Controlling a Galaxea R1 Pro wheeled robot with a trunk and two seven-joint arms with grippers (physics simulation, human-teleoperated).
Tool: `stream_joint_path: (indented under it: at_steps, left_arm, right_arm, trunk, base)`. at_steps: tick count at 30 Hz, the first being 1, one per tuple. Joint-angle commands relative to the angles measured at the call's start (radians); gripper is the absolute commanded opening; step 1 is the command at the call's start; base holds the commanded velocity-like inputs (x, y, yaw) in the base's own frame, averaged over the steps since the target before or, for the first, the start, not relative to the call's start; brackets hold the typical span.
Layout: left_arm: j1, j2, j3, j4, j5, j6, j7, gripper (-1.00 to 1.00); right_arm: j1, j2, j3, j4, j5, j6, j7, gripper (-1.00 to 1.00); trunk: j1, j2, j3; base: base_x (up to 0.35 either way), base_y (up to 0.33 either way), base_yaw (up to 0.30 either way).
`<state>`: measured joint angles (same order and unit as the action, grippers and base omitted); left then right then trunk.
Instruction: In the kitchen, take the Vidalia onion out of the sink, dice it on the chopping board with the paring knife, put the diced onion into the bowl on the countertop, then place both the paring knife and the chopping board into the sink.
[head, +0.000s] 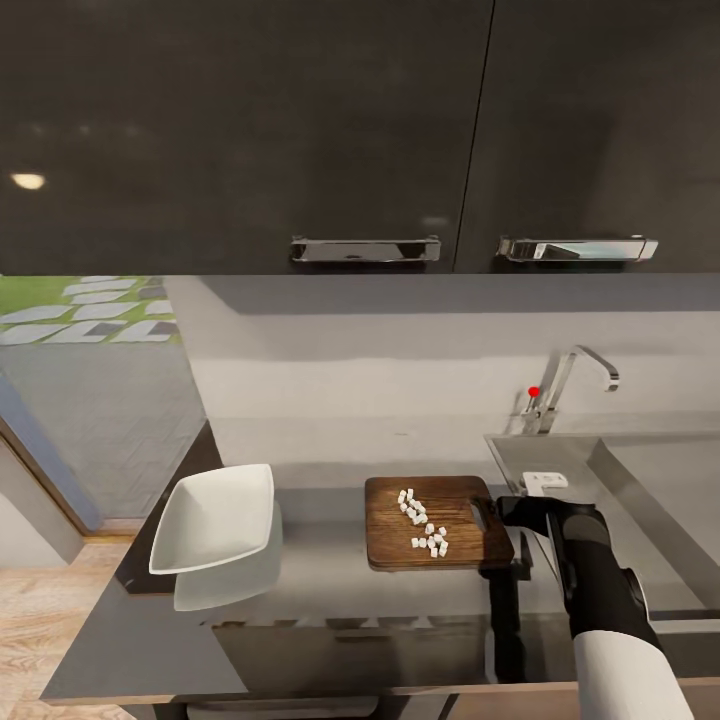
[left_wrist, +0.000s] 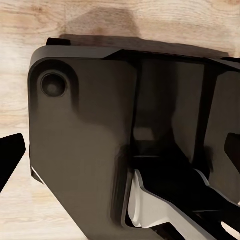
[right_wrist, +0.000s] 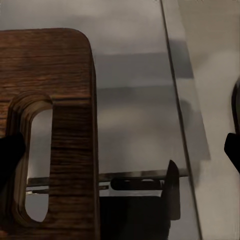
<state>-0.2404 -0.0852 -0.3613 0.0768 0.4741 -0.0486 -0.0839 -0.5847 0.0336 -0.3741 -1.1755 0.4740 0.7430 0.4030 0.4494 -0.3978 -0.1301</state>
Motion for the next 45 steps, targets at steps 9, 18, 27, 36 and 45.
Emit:
stream_joint_path:
  at_steps: [9,18,27,36,45]
  left_arm:
    - [-0.002,0.001,-0.007,0.005,0.011,-0.005,-0.007,1.0]
    - [-0.002,0.001,-0.008,0.005,0.011,-0.005,-0.006,1.0]
    - [-0.002,0.001,-0.008,0.005,0.011,-0.005,-0.006,1.0]
    - [-0.002,0.001,-0.007,0.005,0.011,-0.005,-0.006,1.0]
    - [-0.002,0.001,-0.007,0.005,0.011,-0.005,-0.006,1.0]
  right_arm:
    - [-0.001,-0.001,-0.002,-0.001,0.011,0.002,0.01,1.0]
    - [-0.001,-0.001,-0.002,-0.001,0.011,0.002,0.01,1.0]
    - [-0.001,0.0,-0.002,-0.001,0.011,0.002,0.01,1.0]
    - [-0.001,0.001,-0.002,-0.001,0.011,0.002,0.01,1.0]
    - [-0.001,0.003,-0.002,-0.001,0.011,0.002,0.009,1.0]
  trunk:
    - [0.001,-0.002,-0.007]
    - [0.001,-0.002,-0.02]
    - [0.001,-0.002,-0.033]
    - [0.001,-0.002,-0.046]
    - [0.001,-0.002,-0.059]
  base:
    - [0.0,0.0,0.0]
    - [0.0,0.0,0.0]
    - [0.0,0.0,0.0]
    - [0.0,0.0,0.0]
    - [0.0,0.0,0.0]
